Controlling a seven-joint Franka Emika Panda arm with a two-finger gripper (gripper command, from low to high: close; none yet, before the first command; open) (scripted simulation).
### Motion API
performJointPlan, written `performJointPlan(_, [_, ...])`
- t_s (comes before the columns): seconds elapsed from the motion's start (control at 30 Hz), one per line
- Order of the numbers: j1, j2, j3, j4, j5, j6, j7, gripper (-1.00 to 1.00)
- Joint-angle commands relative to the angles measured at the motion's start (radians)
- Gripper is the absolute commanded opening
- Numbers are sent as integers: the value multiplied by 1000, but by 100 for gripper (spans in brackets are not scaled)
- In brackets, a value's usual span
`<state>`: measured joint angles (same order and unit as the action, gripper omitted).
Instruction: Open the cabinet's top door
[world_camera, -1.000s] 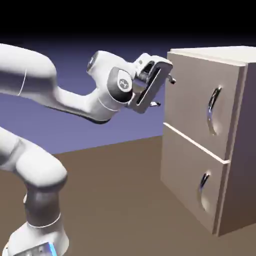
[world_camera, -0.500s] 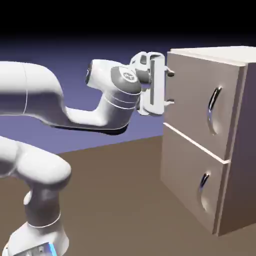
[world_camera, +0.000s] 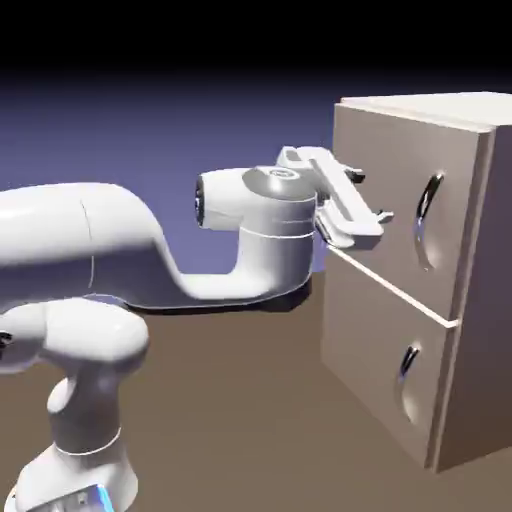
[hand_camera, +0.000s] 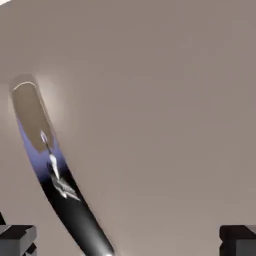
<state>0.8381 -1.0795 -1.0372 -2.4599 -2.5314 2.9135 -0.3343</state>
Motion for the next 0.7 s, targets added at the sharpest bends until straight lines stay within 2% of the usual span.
performJointPlan(0.0, [14, -9, -18, 6, -44, -2, -18, 0])
performJointPlan(0.23, [112, -69, -140, 47, -343, -17, -145, 0])
performJointPlan(0.43, [282, -22, -216, 173, -366, -51, -130, 0])
performJointPlan(0.47, [282, -22, -216, 173, -366, -51, -130, -100])
performJointPlan(0.67, [101, 73, -92, 40, -367, -139, 19, -100])
